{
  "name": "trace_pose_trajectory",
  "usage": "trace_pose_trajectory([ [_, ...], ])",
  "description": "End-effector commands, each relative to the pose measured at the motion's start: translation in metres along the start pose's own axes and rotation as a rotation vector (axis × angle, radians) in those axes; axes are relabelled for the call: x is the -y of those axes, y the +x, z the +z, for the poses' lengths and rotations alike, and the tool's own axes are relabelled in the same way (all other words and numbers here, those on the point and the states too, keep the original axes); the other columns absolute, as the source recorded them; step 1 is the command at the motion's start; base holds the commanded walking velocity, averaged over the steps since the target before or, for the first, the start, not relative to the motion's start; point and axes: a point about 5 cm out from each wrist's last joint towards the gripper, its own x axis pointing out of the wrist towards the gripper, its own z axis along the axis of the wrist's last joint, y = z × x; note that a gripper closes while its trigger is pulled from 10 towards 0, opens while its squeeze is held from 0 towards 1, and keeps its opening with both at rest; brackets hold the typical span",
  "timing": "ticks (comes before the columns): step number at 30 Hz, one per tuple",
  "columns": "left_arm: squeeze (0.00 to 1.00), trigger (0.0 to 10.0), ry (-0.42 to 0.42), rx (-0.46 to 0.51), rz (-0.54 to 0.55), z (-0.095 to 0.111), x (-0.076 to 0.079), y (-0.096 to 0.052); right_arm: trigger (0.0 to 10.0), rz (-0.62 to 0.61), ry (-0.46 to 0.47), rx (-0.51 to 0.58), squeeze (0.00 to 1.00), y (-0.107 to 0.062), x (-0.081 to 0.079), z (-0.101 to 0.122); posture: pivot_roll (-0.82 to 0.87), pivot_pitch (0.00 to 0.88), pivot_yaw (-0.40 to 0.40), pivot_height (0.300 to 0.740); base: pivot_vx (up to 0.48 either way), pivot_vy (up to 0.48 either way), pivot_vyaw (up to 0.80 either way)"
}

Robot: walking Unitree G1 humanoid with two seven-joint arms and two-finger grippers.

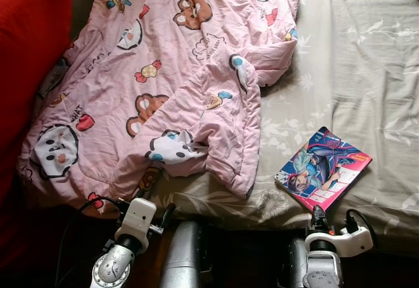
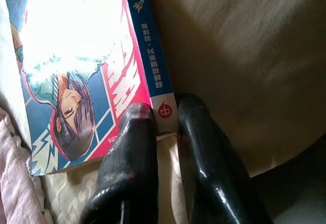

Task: Clean up the room

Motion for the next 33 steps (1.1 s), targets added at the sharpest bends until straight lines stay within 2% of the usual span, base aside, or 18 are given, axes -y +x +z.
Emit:
trace_pose_trajectory([
  [1, 0.00, 10.0, 0.017, -0.061, 0.001, -0.014, -0.002, -0.009, 0.0, -0.117, 0.029, -0.022, 0.00, -0.015, 0.025, -0.008, 0.05, 0.305, 0.184, 0.628, 0.000, 0.000, 0.00],
  [3, 0.00, 10.0, 0.016, -0.064, 0.003, -0.015, -0.002, -0.008, 0.0, -0.054, -0.085, -0.014, 0.00, -0.011, 0.015, -0.005, 0.04, 0.297, 0.181, 0.628, 0.000, 0.000, 0.00],
  [4, 0.00, 10.0, 0.016, -0.065, 0.003, -0.015, -0.002, -0.008, 0.0, -0.044, -0.100, -0.012, 0.00, -0.010, 0.013, -0.005, 0.04, 0.296, 0.180, 0.628, 0.000, 0.000, 0.00],
  [6, 0.00, 10.0, 0.014, -0.069, 0.005, -0.016, -0.001, -0.006, 0.0, 0.028, -0.197, 0.018, 0.00, -0.006, 0.000, 0.000, 0.03, 0.281, 0.173, 0.628, 0.000, 0.000, 0.00],
  [14, 0.00, 10.0, 0.001, -0.076, 0.013, -0.018, 0.003, 0.004, 0.0, 0.216, -0.364, 0.157, 0.00, 0.002, -0.046, 0.021, 0.00, 0.250, 0.152, 0.628, 0.000, 0.000, 0.00],
  [19, 0.00, 10.0, -0.010, -0.093, 0.024, -0.023, 0.004, 0.006, 0.0, 0.280, -0.453, 0.193, 0.00, -0.002, -0.060, 0.025, -0.01, 0.236, 0.138, 0.628, 0.000, 0.000, 0.00],
  [20, 0.00, 10.0, -0.023, -0.111, 0.039, -0.028, 0.004, 0.007, 0.0, 0.318, -0.513, 0.204, 0.00, -0.004, -0.067, 0.026, -0.02, 0.225, 0.129, 0.628, 0.000, 0.000, 0.00],
  [24, 0.00, 10.0, -0.064, -0.148, 0.070, -0.035, 0.003, 0.008, 0.0, 0.372, -0.592, 0.206, 0.00, -0.008, -0.078, 0.027, -0.04, 0.207, 0.112, 0.628, 0.000, 0.000, 0.00],
  [28, 0.00, 10.0, -0.086, -0.174, 0.085, -0.039, 0.004, 0.008, 0.0, 0.403, -0.647, 0.189, 0.00, -0.009, -0.083, 0.026, -0.05, 0.196, 0.103, 0.628, 0.000, 0.000, 0.00],
  [29, 0.00, 10.0, -0.111, -0.206, 0.100, -0.045, 0.005, 0.009, 10.0, 0.425, -0.712, 0.154, 0.00, -0.010, -0.084, 0.024, -0.05, 0.182, 0.095, 0.628, 0.000, 0.000, 0.00],
  [33, 0.00, 10.0, -0.150, -0.256, 0.139, -0.054, 0.003, 0.008, 10.0, 0.413, -0.796, 0.130, 0.00, -0.010, -0.084, 0.026, -0.07, 0.170, 0.090, 0.628, 0.000, 0.000, 0.00],
])
